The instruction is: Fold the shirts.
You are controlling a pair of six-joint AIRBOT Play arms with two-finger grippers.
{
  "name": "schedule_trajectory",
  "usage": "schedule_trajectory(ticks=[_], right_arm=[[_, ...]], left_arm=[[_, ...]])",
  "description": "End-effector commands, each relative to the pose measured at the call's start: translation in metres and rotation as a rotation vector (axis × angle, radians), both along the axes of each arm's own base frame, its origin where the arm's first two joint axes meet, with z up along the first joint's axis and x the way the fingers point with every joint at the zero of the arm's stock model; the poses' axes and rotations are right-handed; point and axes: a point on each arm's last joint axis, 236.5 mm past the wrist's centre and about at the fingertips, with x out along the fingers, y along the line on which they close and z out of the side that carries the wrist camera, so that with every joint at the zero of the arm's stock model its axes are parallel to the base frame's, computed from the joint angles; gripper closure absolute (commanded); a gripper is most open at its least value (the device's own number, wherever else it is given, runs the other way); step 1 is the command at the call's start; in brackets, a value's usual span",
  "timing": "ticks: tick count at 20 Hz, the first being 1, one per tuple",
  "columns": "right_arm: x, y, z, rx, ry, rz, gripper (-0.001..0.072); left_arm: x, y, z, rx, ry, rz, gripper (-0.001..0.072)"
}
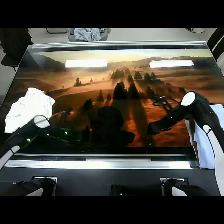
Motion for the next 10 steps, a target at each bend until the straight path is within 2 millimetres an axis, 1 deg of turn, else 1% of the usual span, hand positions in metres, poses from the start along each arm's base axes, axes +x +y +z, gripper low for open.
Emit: schedule_trajectory(ticks=[1, 2, 3, 4, 5, 6, 7, 9, 10], right_arm=[[-0.005, 0.008, -0.018, 0.03, 0.013, -0.037, 0.0074], [-0.006, 0.01, -0.02, 0.041, 0.013, -0.048, 0.0066], [-0.007, 0.014, -0.023, 0.057, 0.015, -0.057, 0.0026], [-0.008, 0.017, -0.026, 0.068, 0.02, -0.068, 0.0022], [-0.01, 0.019, -0.029, 0.079, 0.028, -0.08, 0.0022], [-0.012, 0.021, -0.032, 0.088, 0.031, -0.09, 0.0022], [-0.013, 0.024, -0.035, 0.098, 0.034, -0.103, 0.0022], [-0.013, 0.028, -0.041, 0.116, 0.031, -0.133, 0.0023], [-0.012, 0.032, -0.045, 0.131, 0.028, -0.152, 0.0023]], left_arm=[[-0.014, -0.027, -0.02, -0.01, -0.006, -0.014, 0.0076], [-0.012, -0.035, -0.022, -0.026, -0.006, 0.0, 0.0076], [-0.01, -0.044, -0.023, -0.046, -0.001, 0.023, 0.0078], [-0.007, -0.052, -0.025, -0.063, 0.003, 0.044, 0.0123], [-0.006, -0.058, -0.028, -0.074, 0.008, 0.06, 0.0124], [-0.005, -0.062, -0.032, -0.074, 0.012, 0.074, 0.0144], [-0.003, -0.063, -0.037, -0.063, 0.028, 0.107, 0.0336], [0.0, -0.064, -0.041, -0.054, 0.032, 0.136, 0.0676], [0.001, -0.064, -0.04, -0.056, 0.028, 0.138, 0.0679]])
